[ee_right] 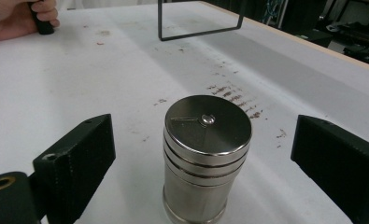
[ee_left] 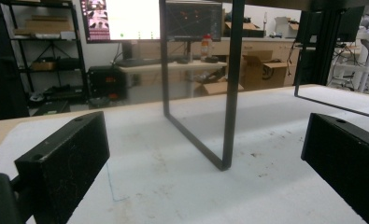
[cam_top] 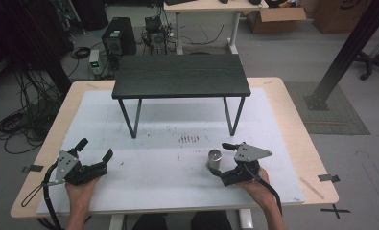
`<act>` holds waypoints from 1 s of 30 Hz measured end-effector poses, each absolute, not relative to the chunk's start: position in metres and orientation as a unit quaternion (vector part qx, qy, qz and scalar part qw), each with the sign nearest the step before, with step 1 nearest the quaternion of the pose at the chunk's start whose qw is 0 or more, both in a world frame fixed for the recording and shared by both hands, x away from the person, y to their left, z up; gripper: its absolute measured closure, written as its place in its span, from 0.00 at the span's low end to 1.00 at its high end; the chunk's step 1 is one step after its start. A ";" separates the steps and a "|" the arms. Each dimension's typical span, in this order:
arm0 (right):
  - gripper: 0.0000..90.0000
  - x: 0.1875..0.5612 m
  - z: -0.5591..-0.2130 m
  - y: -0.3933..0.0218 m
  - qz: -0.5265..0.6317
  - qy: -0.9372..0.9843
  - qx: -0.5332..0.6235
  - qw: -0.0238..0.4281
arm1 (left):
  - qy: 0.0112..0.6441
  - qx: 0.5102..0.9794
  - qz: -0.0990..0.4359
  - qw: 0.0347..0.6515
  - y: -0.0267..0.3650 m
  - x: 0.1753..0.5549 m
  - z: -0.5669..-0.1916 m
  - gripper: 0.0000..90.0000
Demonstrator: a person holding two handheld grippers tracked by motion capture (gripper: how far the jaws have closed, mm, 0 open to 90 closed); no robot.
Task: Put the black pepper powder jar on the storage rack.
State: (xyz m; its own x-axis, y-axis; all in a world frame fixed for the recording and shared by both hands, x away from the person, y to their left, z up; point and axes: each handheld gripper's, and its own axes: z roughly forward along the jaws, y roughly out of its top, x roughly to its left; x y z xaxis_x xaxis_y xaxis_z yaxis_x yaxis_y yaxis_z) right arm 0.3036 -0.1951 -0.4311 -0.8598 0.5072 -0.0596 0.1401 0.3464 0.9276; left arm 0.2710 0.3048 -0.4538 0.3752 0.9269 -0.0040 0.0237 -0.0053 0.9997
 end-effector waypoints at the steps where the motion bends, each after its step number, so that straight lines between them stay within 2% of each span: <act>1: 0.08 0.304 -0.432 -0.194 0.532 0.804 0.202 0.173 | 0.401 0.592 0.389 0.580 0.305 0.271 -0.454 0.02; 15: 0.18 0.309 -0.437 -0.187 0.520 0.807 0.221 0.171 | 0.401 0.592 0.389 0.580 0.305 0.271 -0.454 0.02; 22: 0.31 0.308 -0.439 -0.186 0.517 0.810 0.218 0.168 | 0.401 0.593 0.390 0.580 0.305 0.271 -0.454 0.02; 30: 0.39 0.306 -0.439 -0.189 0.521 0.805 0.228 0.169 | 0.401 0.592 0.389 0.581 0.305 0.271 -0.454 0.02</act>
State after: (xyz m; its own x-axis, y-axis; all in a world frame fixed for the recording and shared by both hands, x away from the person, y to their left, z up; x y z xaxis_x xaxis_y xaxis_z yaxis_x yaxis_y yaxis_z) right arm 0.3060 -0.1886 -0.4394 -0.8388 0.5433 -0.0344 0.1908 0.3524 0.9162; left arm 0.2712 0.3046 -0.4537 0.3752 0.9269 -0.0052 0.0232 -0.0038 0.9997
